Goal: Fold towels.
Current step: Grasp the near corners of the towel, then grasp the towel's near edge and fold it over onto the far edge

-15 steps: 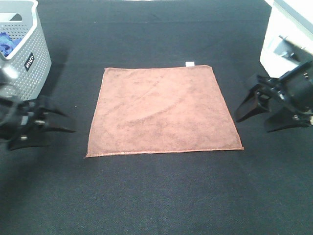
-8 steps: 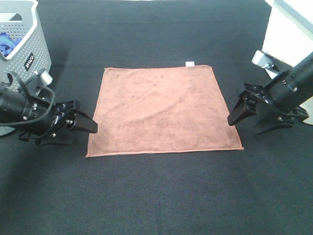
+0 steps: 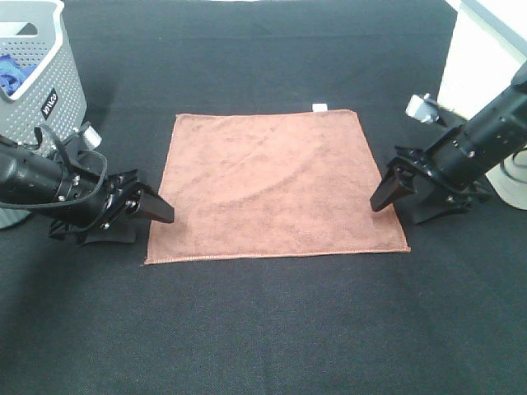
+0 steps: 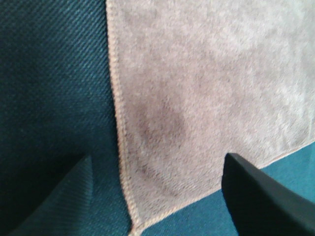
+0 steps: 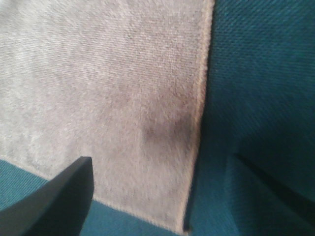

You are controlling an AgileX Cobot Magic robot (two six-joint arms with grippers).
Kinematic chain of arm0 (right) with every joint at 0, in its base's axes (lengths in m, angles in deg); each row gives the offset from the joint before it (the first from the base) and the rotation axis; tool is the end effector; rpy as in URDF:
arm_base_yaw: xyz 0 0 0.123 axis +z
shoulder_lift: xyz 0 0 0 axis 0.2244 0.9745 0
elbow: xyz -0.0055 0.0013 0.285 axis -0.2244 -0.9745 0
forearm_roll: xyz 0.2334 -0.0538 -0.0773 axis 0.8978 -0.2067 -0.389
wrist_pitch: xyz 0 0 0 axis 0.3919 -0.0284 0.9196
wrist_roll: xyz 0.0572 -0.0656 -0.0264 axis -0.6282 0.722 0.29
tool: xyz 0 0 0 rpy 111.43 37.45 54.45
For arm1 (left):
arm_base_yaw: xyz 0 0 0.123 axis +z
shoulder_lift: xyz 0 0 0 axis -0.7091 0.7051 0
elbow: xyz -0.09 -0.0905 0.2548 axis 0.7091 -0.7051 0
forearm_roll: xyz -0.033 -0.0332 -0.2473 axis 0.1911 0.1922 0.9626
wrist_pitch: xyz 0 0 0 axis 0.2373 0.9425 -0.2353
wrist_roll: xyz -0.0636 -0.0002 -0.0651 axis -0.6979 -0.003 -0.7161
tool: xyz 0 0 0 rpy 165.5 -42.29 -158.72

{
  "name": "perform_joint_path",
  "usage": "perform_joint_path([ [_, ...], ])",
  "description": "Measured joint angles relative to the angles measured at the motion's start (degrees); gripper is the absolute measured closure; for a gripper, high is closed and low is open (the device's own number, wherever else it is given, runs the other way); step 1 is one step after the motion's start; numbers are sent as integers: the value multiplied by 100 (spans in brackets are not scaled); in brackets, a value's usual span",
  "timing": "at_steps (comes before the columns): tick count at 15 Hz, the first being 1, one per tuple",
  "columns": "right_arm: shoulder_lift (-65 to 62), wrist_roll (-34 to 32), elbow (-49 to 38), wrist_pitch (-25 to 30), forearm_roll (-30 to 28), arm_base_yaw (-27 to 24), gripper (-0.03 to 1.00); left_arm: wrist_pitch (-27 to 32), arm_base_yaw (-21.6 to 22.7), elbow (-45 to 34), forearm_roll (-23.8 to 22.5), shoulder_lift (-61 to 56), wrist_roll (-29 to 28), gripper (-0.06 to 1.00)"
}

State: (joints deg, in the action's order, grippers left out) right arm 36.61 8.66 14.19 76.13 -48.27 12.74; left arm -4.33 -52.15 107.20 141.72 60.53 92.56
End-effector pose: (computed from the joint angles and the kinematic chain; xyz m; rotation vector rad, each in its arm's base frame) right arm 0.3712 0.0361 0.1107 -0.0868 2.9036 0.6239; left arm 0.3333 -0.0866 0.0848 -0.2048 2.7084 -0.8599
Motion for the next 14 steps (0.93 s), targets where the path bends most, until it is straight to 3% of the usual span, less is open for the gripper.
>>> perform_joint_path([
  [2, 160, 315, 17, 109, 418, 29, 27, 29, -103, 74, 258, 103, 17, 24],
  [6, 281, 544, 57, 80, 877, 350, 29, 23, -590, 510, 309, 367, -11, 27],
  [8, 309, 533, 57, -69, 842, 378, 44, -46, -625, 533, 315, 430, -103, 44],
  [10, 361, 350, 57, -264, 739, 378, 72, -57, -630, 527, 195, 504, -126, 76],
  [11, 361, 350, 57, -264, 739, 378, 72, -57, -630, 527, 195, 504, -126, 76],
  [12, 367, 264, 57, -309, 722, 378, 87, -52, -630, 527, 138, 516, -126, 89],
  [13, 367, 223, 57, -304, 728, 378, 97, 0, -625, 527, 0, 504, -155, 93],
  [14, 361, 201, 57, -292, 716, 378, 97, 57, -596, 527, -80, 498, -201, 93],
])
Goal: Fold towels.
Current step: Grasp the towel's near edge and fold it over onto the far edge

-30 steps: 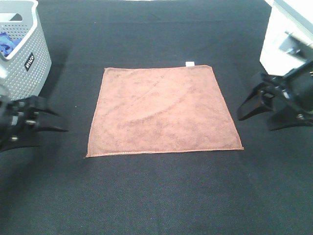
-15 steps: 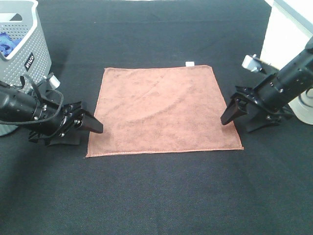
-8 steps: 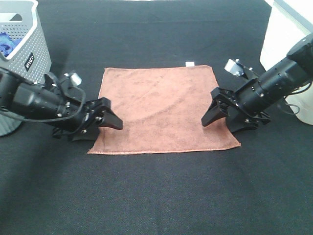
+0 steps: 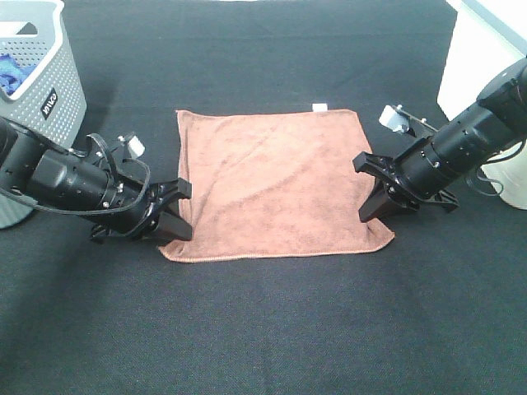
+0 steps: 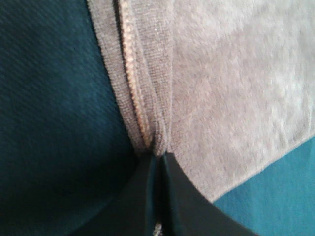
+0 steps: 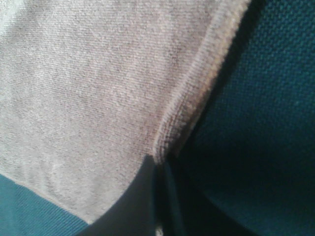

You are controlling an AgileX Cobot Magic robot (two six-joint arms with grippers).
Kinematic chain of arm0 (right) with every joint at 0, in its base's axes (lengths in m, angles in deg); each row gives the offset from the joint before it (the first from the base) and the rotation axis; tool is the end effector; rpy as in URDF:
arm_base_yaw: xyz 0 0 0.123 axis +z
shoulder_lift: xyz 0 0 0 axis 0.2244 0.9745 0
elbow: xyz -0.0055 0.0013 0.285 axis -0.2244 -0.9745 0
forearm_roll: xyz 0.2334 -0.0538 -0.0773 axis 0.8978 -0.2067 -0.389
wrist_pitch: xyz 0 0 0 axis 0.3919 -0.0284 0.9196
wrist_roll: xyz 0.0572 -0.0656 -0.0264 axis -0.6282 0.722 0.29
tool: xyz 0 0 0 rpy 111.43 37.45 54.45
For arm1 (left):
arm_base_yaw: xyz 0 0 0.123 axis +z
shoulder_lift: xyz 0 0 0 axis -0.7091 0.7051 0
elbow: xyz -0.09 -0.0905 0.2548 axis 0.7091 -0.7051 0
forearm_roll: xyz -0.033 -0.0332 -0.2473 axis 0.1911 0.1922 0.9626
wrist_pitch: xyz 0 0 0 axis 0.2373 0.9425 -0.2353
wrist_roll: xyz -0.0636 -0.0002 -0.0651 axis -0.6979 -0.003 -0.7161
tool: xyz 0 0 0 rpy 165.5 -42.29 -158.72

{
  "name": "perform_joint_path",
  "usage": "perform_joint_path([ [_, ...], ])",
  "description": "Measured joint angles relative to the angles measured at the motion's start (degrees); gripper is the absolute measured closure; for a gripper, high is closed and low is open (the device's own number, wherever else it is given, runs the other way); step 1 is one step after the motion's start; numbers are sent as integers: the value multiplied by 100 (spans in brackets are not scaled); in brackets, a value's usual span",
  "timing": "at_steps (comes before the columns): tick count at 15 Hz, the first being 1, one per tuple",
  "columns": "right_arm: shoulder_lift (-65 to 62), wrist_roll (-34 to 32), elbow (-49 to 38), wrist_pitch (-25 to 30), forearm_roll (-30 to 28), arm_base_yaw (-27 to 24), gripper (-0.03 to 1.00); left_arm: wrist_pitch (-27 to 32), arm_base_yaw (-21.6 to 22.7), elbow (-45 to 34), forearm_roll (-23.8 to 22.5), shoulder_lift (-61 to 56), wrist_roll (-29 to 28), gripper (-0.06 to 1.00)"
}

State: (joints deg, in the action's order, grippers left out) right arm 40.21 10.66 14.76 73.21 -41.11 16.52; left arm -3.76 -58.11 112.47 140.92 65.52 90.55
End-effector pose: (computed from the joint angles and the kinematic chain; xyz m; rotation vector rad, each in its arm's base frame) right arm 0.3765 0.0642 0.0921 -0.0540 2.8830 0.7002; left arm 0.3422 -0.1260 0.0710 -0.0884 2.7479 -0.9041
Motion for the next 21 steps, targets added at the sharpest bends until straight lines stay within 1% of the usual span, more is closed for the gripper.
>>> perform_joint_path([
  [1, -34, -92, 0, 97, -11, 0, 97, 281, 126, 0, -275, -46, -235, 93],
  [2, -109, -160, 0, 195, -46, 0, 97, 430, 235, 0, -493, -109, -407, 93],
  [3, -269, -327, 0, 384, -189, 0, 97, 619, 367, -11, -911, -206, -705, 93],
  [5, -424, -659, 0, 699, -481, 0, 97, 802, 384, -63, -1478, -401, -1071, 93],
  [6, -424, -659, 0, 699, -481, 0, 97, 802, 384, -63, -1478, -401, -1071, 93],
  [7, -470, -814, -6, 1003, -619, 11, 97, 871, 384, -246, -1696, -607, -1243, 93],
  [8, -476, -831, -80, 1203, -619, 11, 97, 905, 384, -424, -1753, -699, -1266, 93],
  [10, -504, -859, -447, 1352, -619, 11, 97, 957, 384, -882, -1833, -911, -1283, 93],
  [11, -630, -859, -985, 1209, -613, 17, 97, 963, 384, -1175, -1856, -1077, -1249, 93],
  [14, -1180, -819, -1788, 527, -590, 17, 97, 980, 384, -1507, -1856, -1272, -1215, 93],
  [16, -1409, -808, -1856, 350, -493, 17, 97, 917, 384, -1513, -1765, -1358, -1140, 93],
  [17, -1444, -722, -1793, 275, -395, 17, 97, 768, 384, -1455, -1604, -1398, -945, 93],
  [18, -1444, -544, -1593, 195, -269, 17, 97, 676, 384, -1312, -1444, -1404, -768, 93],
  [20, -1444, -458, -1192, 46, -178, 17, 97, 487, 384, -917, -1192, -1404, -607, 94],
  [21, -1444, -458, -1192, 46, -178, 17, 97, 487, 384, -917, -1192, -1404, -607, 94],
])
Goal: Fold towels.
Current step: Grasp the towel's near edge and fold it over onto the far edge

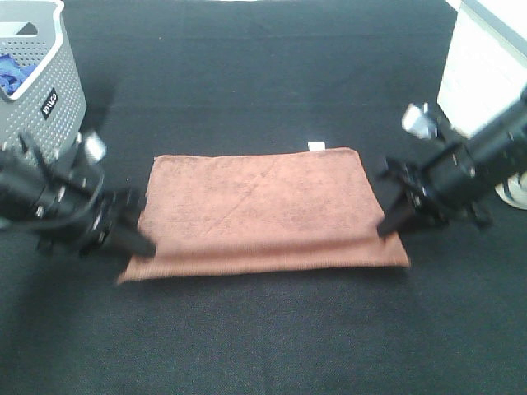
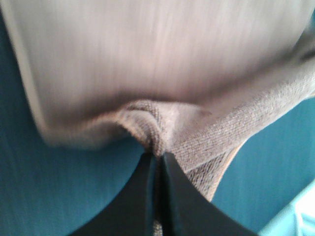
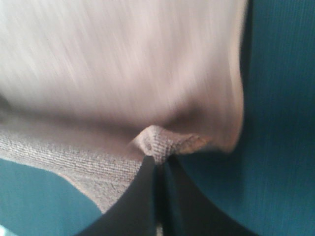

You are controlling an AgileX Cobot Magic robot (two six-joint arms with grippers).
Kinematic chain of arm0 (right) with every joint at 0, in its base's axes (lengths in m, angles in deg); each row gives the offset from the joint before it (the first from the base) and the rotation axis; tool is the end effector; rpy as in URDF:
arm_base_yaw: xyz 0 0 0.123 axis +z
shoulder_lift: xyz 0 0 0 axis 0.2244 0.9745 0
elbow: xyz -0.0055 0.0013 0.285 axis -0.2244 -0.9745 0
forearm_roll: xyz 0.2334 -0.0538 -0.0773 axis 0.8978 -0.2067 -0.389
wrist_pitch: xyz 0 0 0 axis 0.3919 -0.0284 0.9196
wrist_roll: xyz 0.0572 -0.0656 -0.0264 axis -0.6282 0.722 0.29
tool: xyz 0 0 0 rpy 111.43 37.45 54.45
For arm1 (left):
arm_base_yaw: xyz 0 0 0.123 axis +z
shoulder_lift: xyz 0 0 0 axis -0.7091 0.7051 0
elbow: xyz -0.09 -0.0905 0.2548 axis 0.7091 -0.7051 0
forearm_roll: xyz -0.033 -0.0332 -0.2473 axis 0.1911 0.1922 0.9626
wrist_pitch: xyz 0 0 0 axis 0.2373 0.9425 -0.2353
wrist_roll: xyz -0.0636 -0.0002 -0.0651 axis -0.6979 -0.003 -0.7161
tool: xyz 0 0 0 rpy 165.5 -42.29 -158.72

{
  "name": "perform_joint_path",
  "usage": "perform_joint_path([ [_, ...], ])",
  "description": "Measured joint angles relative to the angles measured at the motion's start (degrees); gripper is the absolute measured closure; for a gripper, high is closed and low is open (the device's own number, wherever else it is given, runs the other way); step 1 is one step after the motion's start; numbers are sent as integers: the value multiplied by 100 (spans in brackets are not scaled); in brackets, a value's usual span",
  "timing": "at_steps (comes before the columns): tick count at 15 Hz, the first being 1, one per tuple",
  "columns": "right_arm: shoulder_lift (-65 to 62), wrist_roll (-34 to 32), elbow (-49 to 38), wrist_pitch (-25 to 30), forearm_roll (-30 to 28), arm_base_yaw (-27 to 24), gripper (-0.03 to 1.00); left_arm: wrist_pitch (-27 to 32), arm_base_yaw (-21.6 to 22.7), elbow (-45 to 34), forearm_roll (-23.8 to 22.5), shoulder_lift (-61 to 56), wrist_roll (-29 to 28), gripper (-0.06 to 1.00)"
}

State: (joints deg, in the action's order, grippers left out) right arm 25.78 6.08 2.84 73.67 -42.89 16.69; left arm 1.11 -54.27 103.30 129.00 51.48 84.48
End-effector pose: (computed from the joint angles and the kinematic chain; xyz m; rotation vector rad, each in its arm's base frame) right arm 0.3250 0.0611 0.1380 0.0031 2.8733 0.6909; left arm 0.3014 -0.0985 0.1208 0.0121 2.7625 -0.9072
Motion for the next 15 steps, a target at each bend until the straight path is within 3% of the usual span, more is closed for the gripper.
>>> perform_joint_path([
  [3, 115, 52, 888, -241, 17, 0, 97, -550, 0, 659, 143, 0, 40, 94],
  [7, 1031, 46, 2441, -57, -115, 0, 97, -785, 0, 1736, 138, 464, 57, 94],
  [12, 1845, -74, 3226, -34, -309, 0, 97, -1192, 0, 2395, 86, 1094, 57, 94],
  [14, 1982, -80, 3272, -120, -332, 0, 86, -1140, -17, 2538, 52, 1283, 57, 88],
  [15, 1982, -80, 3272, -143, -332, 0, 76, -1129, -17, 2573, 34, 1329, 57, 78],
])
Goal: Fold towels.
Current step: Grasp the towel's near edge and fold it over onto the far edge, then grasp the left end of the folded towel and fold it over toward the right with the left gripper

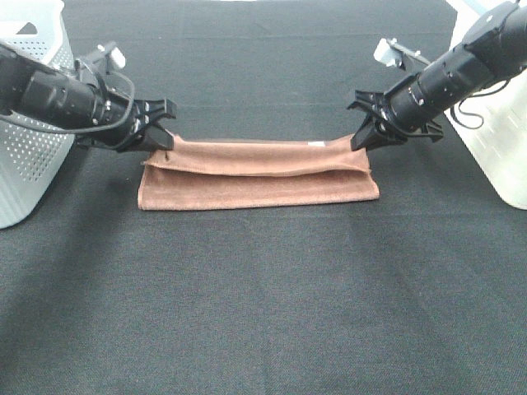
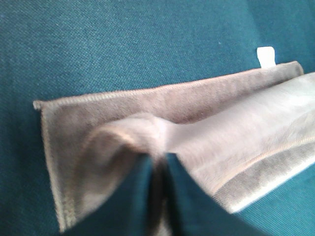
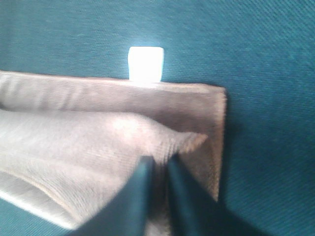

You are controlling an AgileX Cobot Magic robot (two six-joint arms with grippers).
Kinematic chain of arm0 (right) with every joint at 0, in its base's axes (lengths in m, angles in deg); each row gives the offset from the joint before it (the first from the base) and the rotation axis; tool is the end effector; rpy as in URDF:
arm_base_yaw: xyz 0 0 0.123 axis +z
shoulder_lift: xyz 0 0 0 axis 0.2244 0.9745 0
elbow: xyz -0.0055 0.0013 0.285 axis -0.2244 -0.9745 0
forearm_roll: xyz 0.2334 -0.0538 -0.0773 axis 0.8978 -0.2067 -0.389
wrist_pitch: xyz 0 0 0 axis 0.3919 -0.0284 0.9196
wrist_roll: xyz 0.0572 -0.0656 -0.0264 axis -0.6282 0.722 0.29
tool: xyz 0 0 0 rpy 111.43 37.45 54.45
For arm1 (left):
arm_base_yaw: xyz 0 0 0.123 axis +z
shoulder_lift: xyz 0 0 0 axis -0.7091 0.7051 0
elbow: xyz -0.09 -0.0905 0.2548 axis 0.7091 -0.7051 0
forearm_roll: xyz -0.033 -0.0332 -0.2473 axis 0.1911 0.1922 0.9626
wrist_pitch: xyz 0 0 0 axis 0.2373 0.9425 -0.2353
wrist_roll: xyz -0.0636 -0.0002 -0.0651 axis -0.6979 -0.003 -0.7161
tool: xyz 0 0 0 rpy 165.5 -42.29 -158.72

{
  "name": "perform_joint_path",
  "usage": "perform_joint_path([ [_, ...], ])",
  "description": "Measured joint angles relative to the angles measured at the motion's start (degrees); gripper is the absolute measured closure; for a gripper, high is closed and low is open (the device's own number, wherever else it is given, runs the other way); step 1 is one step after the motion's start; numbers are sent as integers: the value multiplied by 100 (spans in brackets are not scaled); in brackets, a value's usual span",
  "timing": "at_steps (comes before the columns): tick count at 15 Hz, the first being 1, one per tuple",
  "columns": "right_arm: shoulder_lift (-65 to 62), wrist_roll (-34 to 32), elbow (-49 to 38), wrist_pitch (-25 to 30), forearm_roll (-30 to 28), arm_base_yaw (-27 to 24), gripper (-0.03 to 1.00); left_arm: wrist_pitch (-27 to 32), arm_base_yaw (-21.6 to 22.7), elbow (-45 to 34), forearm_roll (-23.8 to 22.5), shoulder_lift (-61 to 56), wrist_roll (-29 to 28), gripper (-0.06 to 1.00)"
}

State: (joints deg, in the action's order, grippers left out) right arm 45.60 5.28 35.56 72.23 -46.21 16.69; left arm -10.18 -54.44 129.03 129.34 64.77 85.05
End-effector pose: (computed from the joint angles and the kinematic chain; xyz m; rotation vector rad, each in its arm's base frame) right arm 0.4557 0.0659 0.1338 -0.0955 2.6560 0.5972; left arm 0.4203 -0.1044 0.1325 0.0043 2.4835 -0.6876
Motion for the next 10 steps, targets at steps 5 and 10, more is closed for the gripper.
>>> perform_joint_path([
  [5, -29, 0, 6, 29, 29, 0, 22, -201, 0, 34, -57, 23, 0, 32],
  [10, -206, -659, 6, 751, -710, 0, 17, -218, 0, 40, -1541, 23, -1381, 30],
])
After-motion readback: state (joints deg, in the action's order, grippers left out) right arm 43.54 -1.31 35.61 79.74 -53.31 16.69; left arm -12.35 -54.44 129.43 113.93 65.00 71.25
